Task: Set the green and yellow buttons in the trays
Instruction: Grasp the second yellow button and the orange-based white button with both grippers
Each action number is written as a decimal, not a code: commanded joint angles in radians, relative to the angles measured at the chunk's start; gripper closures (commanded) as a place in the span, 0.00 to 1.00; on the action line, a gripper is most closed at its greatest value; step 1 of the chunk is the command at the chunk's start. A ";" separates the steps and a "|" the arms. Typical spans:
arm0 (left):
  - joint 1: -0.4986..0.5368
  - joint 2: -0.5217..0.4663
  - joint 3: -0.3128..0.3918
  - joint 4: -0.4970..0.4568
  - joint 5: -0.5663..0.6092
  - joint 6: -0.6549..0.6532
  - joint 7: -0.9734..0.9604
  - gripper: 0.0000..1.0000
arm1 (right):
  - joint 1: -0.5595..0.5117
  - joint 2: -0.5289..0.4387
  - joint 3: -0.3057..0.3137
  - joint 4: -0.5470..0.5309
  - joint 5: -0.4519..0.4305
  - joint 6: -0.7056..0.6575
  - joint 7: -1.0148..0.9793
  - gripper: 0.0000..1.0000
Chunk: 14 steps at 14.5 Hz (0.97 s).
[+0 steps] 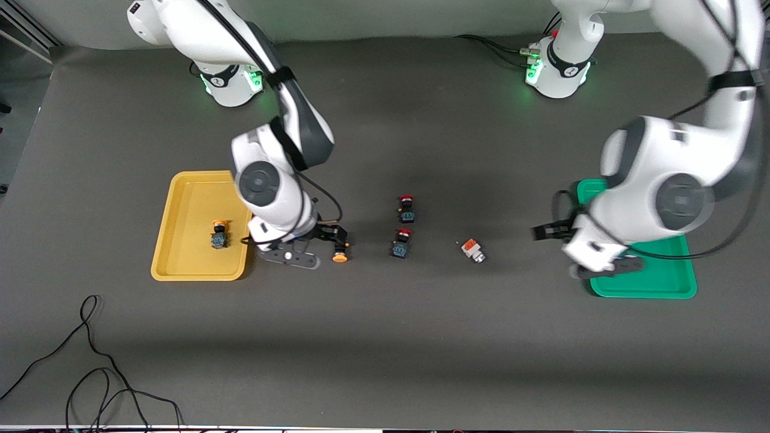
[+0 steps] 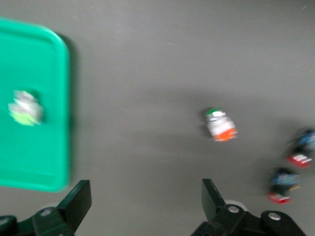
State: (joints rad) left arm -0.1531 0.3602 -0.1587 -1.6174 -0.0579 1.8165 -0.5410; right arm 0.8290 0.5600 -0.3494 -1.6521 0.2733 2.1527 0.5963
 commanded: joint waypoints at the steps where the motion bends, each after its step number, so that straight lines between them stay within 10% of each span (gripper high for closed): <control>1: -0.083 -0.001 0.019 -0.009 -0.025 0.037 -0.294 0.00 | 0.039 0.078 -0.014 0.020 0.026 0.071 0.037 0.00; 9: -0.184 0.097 0.021 -0.032 0.032 0.191 -0.674 0.00 | 0.096 0.210 -0.016 -0.012 0.026 0.248 0.069 0.02; 12: -0.209 0.150 0.022 -0.123 0.072 0.334 -0.683 0.00 | 0.094 0.209 -0.016 -0.021 0.024 0.254 0.059 0.81; 14: -0.218 0.193 0.024 -0.173 0.134 0.453 -0.756 0.00 | 0.096 0.209 -0.016 -0.024 0.026 0.260 0.069 1.00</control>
State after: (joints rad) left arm -0.3376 0.5342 -0.1539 -1.7350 0.0153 2.1746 -1.2172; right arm 0.9108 0.7766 -0.3534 -1.6630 0.2761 2.3943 0.6529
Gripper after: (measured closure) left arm 0.000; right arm 0.339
